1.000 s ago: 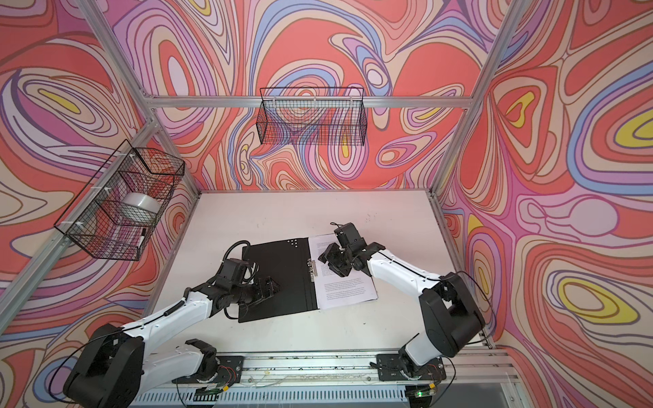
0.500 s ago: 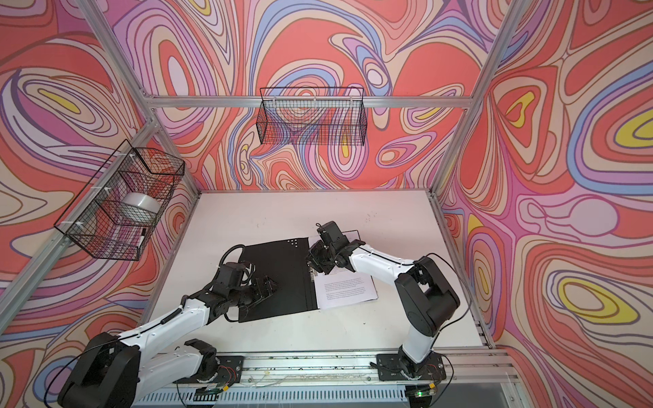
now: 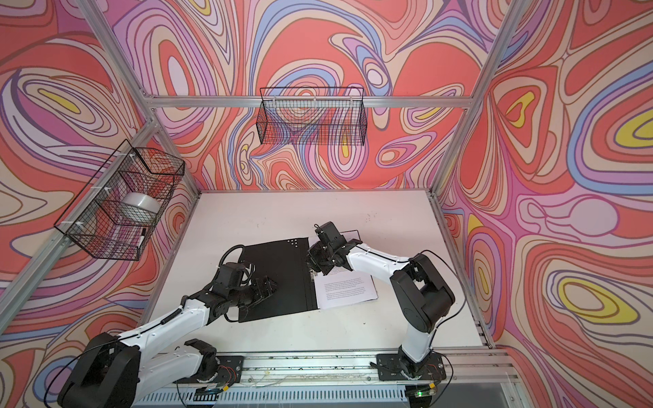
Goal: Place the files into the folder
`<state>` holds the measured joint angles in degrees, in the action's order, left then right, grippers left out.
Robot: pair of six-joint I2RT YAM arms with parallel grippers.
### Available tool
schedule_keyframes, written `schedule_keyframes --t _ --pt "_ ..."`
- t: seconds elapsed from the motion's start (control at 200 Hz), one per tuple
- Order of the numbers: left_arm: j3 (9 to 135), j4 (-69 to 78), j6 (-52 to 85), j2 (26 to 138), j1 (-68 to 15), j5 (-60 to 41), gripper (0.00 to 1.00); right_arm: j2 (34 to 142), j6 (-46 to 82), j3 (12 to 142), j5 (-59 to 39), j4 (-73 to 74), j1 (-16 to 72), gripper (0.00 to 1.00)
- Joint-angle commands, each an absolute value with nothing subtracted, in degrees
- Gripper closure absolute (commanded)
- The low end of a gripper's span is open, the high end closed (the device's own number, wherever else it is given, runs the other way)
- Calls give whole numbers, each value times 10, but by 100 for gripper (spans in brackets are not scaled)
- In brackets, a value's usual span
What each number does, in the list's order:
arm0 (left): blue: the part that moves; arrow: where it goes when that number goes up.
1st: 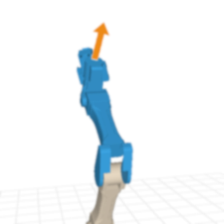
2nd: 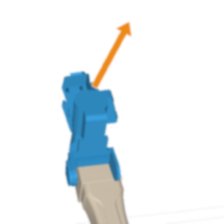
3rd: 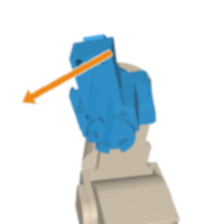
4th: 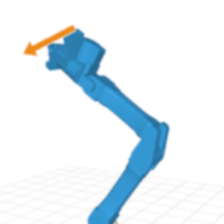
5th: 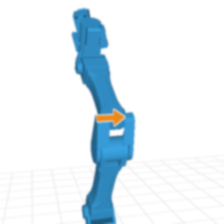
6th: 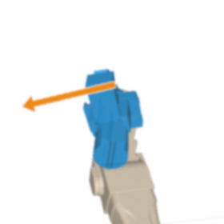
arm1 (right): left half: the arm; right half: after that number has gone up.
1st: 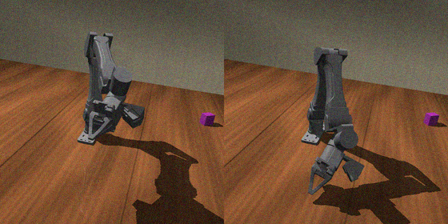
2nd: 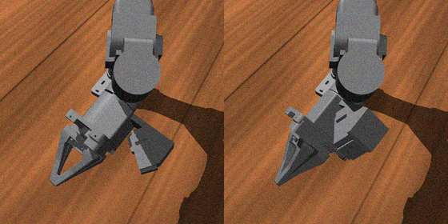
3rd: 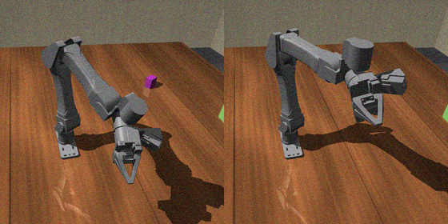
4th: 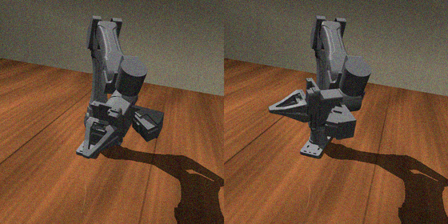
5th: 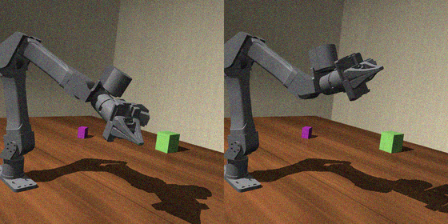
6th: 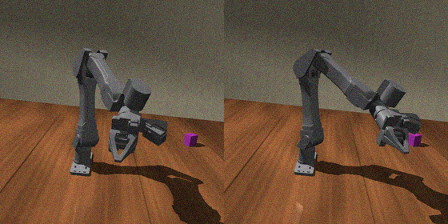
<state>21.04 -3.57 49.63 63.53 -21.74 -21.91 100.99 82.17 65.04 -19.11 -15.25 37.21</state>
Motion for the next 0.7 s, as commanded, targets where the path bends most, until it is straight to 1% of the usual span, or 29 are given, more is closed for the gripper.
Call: schedule_keyframes --t 0.0,0.115,0.315,0.591,0.696 --pt "188 -71 504 649 -216 -202 8 1027 822 660 -190 -174 376 80" --pt "188 -71 504 649 -216 -202 8 1033 820 658 -194 -172 375 81" --pt "186 -72 504 648 -216 -200 8 1034 818 657 -197 -170 376 87" --pt "187 -73 504 654 -216 -197 8 1020 819 652 -196 -173 376 88" --pt "188 -72 504 655 -216 -199 9 1019 817 650 -196 -175 376 86"
